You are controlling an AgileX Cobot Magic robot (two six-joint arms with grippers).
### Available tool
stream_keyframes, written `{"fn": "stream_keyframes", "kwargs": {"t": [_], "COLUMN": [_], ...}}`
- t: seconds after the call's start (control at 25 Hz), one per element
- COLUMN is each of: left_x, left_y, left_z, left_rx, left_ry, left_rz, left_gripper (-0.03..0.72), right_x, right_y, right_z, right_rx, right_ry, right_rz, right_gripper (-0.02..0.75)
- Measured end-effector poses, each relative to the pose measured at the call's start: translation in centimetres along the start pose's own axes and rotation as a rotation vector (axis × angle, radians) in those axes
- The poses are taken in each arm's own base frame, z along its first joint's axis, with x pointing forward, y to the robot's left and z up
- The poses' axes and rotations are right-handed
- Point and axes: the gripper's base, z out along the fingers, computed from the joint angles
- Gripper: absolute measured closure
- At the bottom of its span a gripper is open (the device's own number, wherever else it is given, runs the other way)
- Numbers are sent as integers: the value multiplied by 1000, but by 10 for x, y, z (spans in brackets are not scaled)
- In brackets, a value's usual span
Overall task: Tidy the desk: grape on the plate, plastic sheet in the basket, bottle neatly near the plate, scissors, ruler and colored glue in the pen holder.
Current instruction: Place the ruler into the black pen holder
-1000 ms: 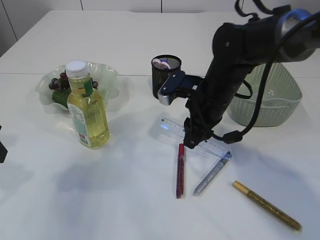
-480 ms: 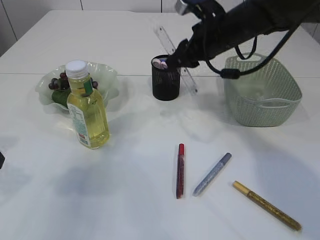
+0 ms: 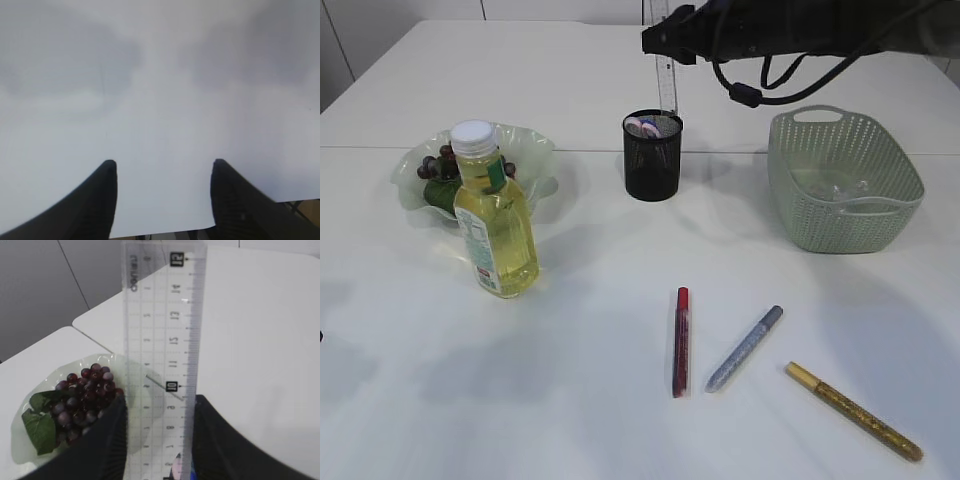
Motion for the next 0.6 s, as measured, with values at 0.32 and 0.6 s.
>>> {"fn": "stream_keyframes", "kwargs": {"t": [0.32,0.6], "left_x": [1,1], "left_y": [0,0], "left_z": [0,0], "left_rx": [1,1], "left_ry": [8,10], "left_rz": [-1,-1], "left_gripper": [254,254], "right_x": [12,28], "right_y": [-25,-43], "right_z": [35,57], "right_rx": [18,58], "right_ry": [-156,-206], "right_rz": [27,-1], "right_gripper": [437,437]}}
